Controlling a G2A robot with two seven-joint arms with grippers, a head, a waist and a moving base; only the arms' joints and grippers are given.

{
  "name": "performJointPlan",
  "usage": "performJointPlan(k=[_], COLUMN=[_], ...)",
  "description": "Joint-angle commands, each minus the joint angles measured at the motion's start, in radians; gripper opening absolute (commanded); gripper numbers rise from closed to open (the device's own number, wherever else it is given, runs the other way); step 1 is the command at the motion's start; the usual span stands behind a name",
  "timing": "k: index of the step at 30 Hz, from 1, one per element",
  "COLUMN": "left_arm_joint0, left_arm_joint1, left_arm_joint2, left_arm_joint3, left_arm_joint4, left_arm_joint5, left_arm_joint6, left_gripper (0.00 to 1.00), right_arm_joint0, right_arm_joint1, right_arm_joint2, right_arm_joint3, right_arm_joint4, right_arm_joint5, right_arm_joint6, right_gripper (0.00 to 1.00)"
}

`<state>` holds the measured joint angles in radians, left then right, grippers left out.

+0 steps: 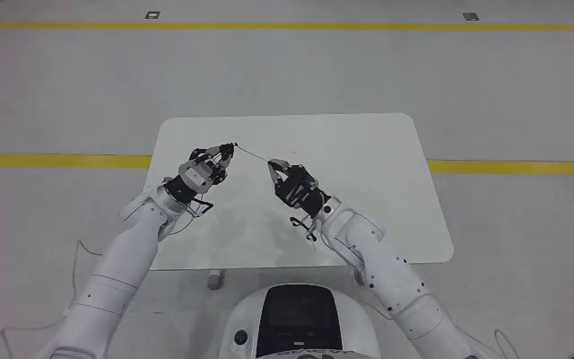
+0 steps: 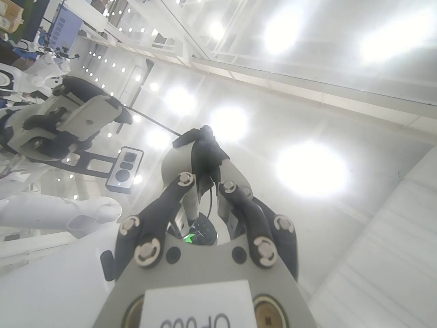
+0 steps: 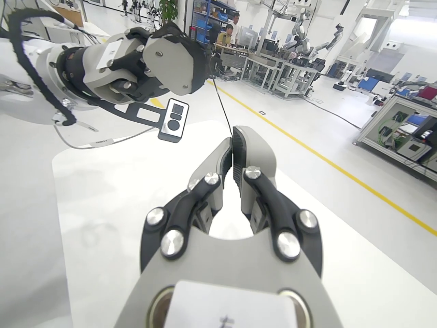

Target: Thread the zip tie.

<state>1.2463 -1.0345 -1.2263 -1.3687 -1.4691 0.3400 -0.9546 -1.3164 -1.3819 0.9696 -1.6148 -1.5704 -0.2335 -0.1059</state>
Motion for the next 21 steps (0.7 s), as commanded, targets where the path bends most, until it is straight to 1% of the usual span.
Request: performJointPlan(k=[1, 12, 21], left_arm_joint0=[0.0, 0.0, 0.0], left_arm_joint1=[0.0, 0.0, 0.0], left_arm_joint2=[0.0, 0.0, 0.0], left_arm_joint3=[0.0, 0.0, 0.0], left_arm_joint4=[0.0, 0.0, 0.0], left_arm_joint5=[0.0, 0.0, 0.0], left_arm_joint6=[0.0, 0.0, 0.0], left_gripper=[0.0, 0.0, 0.0], right_arm_joint0=[0.001, -0.008, -0.028], right_arm_joint1=[0.002, 0.016, 0.025], right_arm_joint2=[-0.003, 0.001, 0.009], right_arm_joint3=[0.0, -0.01, -0.021], right_arm_joint4=[0.0, 0.0, 0.0], right_arm_joint5=[0.003, 0.011, 0.025], right_arm_joint6=[0.001, 0.002, 0.009], right_gripper=[0.0, 0.0, 0.0])
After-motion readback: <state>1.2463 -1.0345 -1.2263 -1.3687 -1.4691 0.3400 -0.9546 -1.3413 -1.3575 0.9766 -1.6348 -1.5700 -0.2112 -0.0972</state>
